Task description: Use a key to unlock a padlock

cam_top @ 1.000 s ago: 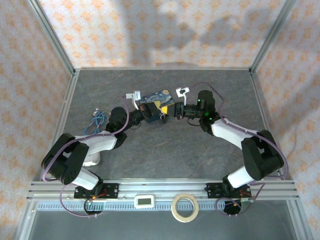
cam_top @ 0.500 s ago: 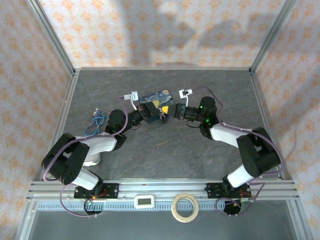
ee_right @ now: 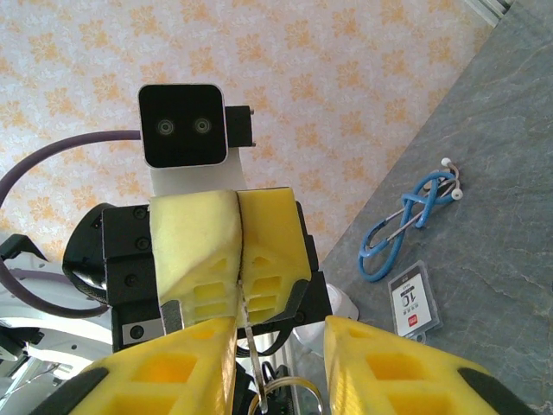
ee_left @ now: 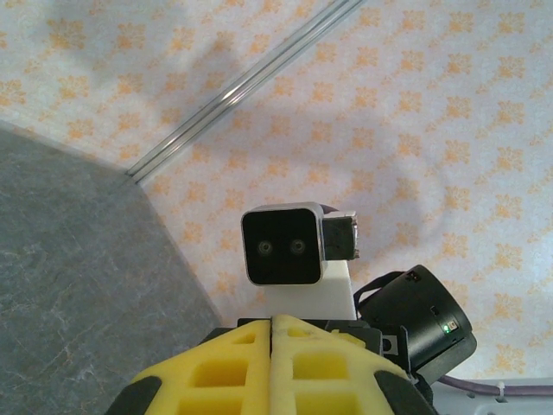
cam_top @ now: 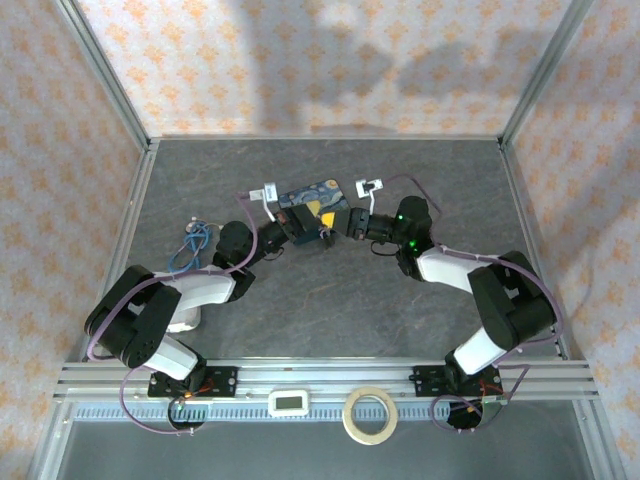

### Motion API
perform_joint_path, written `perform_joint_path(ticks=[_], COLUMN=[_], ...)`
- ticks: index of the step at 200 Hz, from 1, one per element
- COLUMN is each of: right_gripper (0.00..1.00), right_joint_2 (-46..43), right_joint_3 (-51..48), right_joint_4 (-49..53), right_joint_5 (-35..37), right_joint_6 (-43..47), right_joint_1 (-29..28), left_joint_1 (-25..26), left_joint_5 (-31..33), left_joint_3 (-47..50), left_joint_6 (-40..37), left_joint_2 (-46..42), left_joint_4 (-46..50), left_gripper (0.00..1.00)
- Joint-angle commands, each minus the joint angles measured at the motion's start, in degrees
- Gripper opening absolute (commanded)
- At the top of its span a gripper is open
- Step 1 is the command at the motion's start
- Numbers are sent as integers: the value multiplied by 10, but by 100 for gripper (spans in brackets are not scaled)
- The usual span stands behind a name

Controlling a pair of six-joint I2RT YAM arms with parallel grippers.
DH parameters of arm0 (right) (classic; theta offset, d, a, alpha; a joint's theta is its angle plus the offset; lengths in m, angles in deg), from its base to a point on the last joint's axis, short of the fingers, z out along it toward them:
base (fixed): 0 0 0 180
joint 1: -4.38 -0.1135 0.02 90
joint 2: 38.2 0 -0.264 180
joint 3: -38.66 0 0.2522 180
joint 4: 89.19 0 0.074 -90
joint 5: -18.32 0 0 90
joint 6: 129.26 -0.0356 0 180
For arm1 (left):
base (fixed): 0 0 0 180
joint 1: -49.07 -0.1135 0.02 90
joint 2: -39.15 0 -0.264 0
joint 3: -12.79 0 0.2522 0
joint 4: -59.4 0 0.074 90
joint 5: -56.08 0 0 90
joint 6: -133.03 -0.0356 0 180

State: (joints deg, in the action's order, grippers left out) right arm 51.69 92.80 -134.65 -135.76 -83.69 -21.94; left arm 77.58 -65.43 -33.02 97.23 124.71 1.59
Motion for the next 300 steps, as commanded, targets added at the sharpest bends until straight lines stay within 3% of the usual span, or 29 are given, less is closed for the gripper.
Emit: perform_joint_path(ticks=[1,29,68,124,171,184,188,194,201,207,242,300], right_gripper=[32,25,25,0,0,0,0,0,0,0,0,0], right_joint_2=[-2,-2,0,-3,-5,-10,-13,-17,-24,-30,-52,-55], right_joint_3=[-5,-5,-7,-9,0,6,9,14,20,24,44,29], right_joint_4=[-33,-33,-33,-40,-29,1,19,43,87,127,348,440], right_joint_5=[-2,-3,-4,7,12,12,14,16,22,32,122,232], right_joint_6=[-2,-4,-4,0,14,32,44,60,83,108,198,231], right_joint_1=[-3,-2,-3,-3,-4,-2,1,4,9,14,64,102], left_joint_1=[4,4,8,19,22,22,20,19,17,15,22,103], left_joint_5=[10,15,27,26,34,42,45,51,60,66,112,216], left_joint_3=[0,3,4,1,12,15,16,18,21,23,7,-8], left_joint_6=[5,5,15,25,23,12,8,1,-7,-15,-91,-62], left_joint_2=[3,4,12,26,18,9,5,-3,-12,-22,-52,33], left_joint_4=[-43,-45,-68,-83,-74,-50,-40,-24,-3,17,216,307], left_gripper=[0,0,0,0,0,31,47,62,73,76,72,60])
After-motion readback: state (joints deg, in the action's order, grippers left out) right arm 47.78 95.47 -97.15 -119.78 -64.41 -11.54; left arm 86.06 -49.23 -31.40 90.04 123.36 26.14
